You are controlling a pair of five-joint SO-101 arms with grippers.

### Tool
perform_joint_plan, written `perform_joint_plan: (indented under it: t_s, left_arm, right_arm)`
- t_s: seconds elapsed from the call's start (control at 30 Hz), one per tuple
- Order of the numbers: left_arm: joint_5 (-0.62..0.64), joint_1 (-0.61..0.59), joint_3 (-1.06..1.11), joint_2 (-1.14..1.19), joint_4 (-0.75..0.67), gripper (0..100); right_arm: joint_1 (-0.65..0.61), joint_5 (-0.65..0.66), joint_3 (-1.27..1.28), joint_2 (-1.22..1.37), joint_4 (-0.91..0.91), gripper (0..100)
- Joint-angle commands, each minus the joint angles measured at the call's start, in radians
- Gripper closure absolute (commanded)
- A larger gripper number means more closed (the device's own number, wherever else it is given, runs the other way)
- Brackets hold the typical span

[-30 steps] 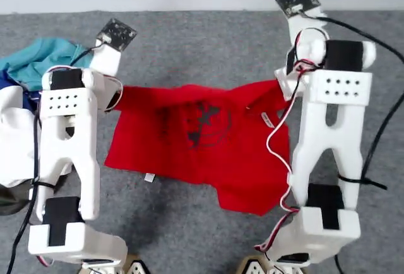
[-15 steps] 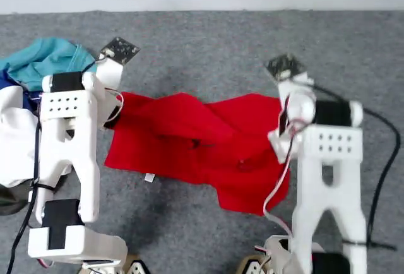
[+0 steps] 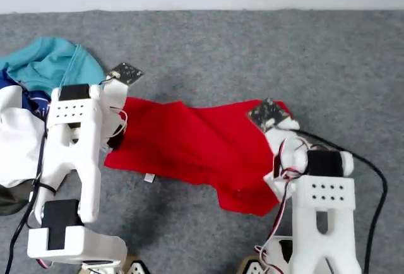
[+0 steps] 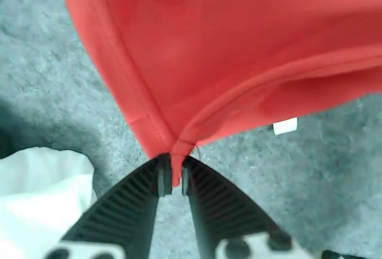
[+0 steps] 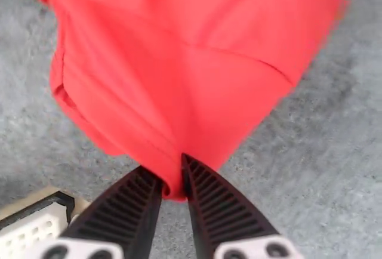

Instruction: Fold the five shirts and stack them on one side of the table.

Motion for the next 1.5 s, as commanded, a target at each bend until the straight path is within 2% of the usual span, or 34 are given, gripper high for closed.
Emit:
perform_joint_plan:
  t_s: [0.0,0.23,0.53,0.67,0.8,0.93,1.17,1.3,1.47]
  left_arm:
    - [-0.012,-0.011,-0.004,-0.044,0.0,99]
    - [-0.009,-0.011,-0.007,-0.044,-0.002,98]
    - [-0.006,-0.012,-0.015,-0.046,0.06,96]
    - [-0.005,-0.012,-0.076,-0.046,0.146,96]
    - [-0.009,-0.011,-0.139,-0.046,0.224,96]
    - [-0.012,-0.011,-0.174,-0.046,0.252,94]
    - [-0.011,-0.009,-0.174,-0.046,0.252,89]
    - [-0.006,-0.008,-0.174,-0.044,0.25,88]
    - [-0.005,-0.003,-0.173,-0.035,0.249,88]
  right_arm:
    - [-0.005,0.031,0.055,-0.035,-0.031,98.7]
    - [-0.004,0.028,0.068,-0.068,0.036,82.6]
    - [0.002,0.031,0.066,-0.22,0.142,82.4]
    - [0.005,0.02,0.064,-0.292,0.087,82.5]
    - [0.051,-0.068,0.064,-0.286,-0.047,82.4]
    - [0.088,-0.094,0.044,-0.203,-0.134,82.3]
    - [0.093,-0.094,-0.209,0.045,-0.188,82.3]
    - [0.093,-0.101,-0.322,0.249,-0.328,82.3]
    - [0.09,-0.203,-0.428,0.567,-0.515,82.3]
